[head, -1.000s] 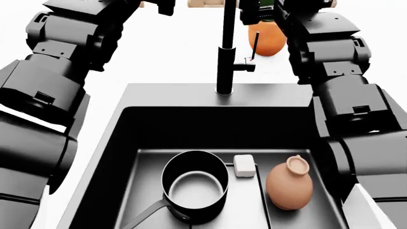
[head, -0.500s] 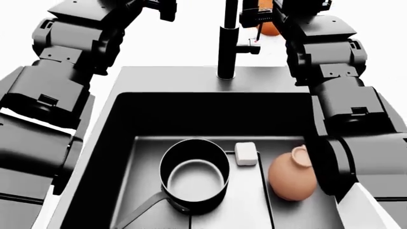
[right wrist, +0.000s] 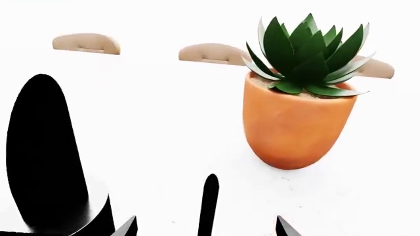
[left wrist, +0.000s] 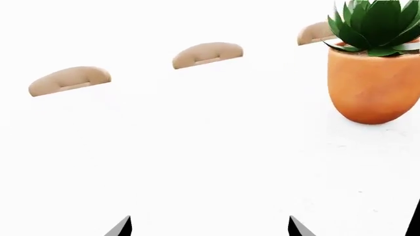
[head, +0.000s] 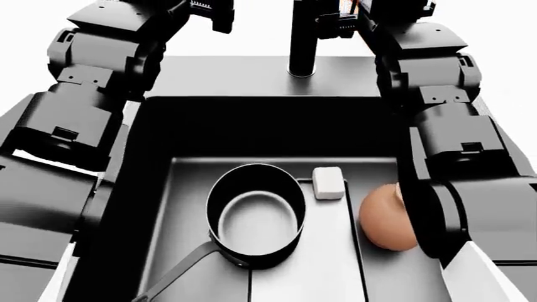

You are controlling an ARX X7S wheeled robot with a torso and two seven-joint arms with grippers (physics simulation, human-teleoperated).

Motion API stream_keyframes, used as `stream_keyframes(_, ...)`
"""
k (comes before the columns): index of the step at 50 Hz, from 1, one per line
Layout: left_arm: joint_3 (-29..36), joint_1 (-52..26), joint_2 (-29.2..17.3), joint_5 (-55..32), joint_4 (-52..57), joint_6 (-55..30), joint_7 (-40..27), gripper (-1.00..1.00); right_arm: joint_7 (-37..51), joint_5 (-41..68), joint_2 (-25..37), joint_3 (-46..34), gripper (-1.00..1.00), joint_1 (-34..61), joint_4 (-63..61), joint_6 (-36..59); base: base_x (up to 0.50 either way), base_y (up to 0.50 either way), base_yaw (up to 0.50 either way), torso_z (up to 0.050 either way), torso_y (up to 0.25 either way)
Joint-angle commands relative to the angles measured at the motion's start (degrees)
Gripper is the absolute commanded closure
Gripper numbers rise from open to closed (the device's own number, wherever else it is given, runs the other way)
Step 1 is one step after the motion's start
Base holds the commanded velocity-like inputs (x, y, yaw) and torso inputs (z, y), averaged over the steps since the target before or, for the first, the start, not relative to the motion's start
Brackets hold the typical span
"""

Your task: Pick the jug and pot and place them in the sink. Then turn on the water.

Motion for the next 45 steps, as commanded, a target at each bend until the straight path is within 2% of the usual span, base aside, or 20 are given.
stream_keyframes(1,-3.7,0.2,0.3,3.2,0.0,-0.4,0.6,-1.0,0.1,-0.2,-0.1,0.2,-1.0,-0.2,0.0,0.0,0.0,0.0,0.0,0.0,0.0)
stream_keyframes(31,-10.2,0.2,0.8,9.9,0.0,-0.8,2.2,-1.0,7.1,0.0,6.1,3.8,-1.0,-0.8,0.0,1.9,0.0,0.0,0.0,0.0,0.0)
stream_keyframes(45,-11.8,-0.2,0.8,11.8,0.0,-1.0,2.7,-1.0,7.2,-0.7,7.0,3.8,-1.0,0.1,0.0,2.7,0.0,0.0,0.0,0.0,0.0)
